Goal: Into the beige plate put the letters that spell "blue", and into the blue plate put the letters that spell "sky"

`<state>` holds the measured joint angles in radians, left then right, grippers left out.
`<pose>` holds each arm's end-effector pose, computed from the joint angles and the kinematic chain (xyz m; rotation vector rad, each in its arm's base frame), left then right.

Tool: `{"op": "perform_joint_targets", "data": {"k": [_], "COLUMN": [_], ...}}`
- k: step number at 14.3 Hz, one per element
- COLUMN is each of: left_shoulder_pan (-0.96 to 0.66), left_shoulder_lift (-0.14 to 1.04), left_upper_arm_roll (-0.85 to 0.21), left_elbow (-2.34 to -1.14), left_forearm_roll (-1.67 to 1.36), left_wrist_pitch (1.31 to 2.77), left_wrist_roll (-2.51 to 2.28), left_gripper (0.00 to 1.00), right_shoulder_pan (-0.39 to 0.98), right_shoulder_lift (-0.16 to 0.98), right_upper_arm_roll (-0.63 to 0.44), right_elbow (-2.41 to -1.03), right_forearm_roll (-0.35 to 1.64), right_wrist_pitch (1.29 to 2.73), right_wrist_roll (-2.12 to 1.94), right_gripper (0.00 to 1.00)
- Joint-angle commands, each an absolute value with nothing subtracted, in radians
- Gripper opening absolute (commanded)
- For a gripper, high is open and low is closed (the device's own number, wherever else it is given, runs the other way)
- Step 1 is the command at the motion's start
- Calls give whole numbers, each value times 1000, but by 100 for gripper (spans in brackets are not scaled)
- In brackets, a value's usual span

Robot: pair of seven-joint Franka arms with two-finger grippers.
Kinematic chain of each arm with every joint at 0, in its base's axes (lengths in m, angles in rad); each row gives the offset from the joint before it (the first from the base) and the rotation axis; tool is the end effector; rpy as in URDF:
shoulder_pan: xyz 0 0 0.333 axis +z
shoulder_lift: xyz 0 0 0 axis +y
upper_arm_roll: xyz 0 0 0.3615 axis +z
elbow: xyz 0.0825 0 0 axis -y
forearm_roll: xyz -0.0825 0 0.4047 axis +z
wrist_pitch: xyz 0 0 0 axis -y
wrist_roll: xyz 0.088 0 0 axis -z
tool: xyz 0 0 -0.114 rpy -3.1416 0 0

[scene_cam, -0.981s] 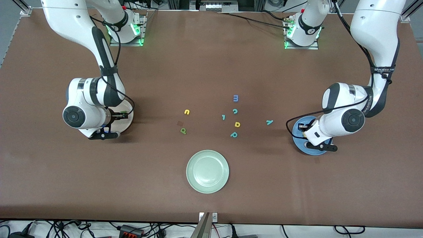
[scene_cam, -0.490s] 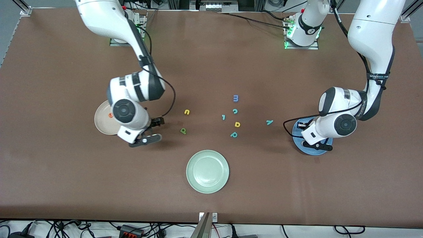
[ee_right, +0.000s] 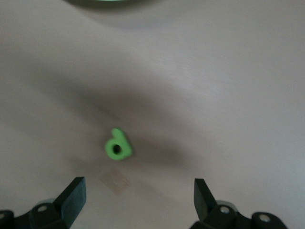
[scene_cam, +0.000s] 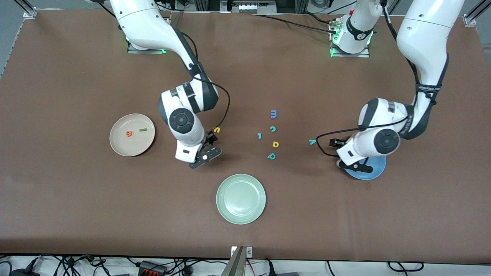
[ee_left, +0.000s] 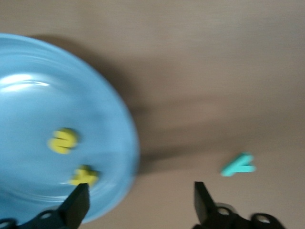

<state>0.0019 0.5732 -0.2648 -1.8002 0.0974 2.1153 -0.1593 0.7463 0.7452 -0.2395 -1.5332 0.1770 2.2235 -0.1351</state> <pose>0.6455 -0.1547 0.2366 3.0918 -0.2176 -0.3814 0.6373 0.3963 0.2352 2.9774 0.9058 -0.0399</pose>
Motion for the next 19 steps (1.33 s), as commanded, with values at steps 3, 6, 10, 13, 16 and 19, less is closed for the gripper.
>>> {"op": "perform_joint_targets", "data": {"k": [3, 6, 10, 13, 16, 19], "left_shoulder_pan": [-35, -37, -43, -41, -37, -43], "left_shoulder_lift": [574, 575, 574, 572, 555, 554], "left_upper_arm_roll": [-324, -321, -319, -318, -318, -318], "left_elbow": [-1905, -2023, -2036, -2039, -2034, -2025], "left_forearm_roll": [121, 121, 121, 121, 121, 121], "left_wrist_pitch": [2328, 2544, 2545, 2528, 2464, 2445], "left_wrist_roll": [-275, -305, -383, -393, -394, -429], "left_gripper": [100, 100, 100, 100, 78, 65], "right_shoulder_pan": [773, 773, 767, 769, 772, 776], "right_shoulder_lift": [805, 821, 833, 844, 841, 841], "right_upper_arm_roll": [-241, -241, -241, -241, -241, -242], "right_elbow": [-1519, -1520, -1520, -1520, -1519, -1517], "right_forearm_roll": [176, 176, 176, 176, 175, 172], "right_wrist_pitch": [2296, 2296, 2319, 2341, 2341, 2341], "right_wrist_roll": [-175, -239, -275, -278, -278, -281], "right_gripper": [78, 70, 60, 53, 50, 50]}}
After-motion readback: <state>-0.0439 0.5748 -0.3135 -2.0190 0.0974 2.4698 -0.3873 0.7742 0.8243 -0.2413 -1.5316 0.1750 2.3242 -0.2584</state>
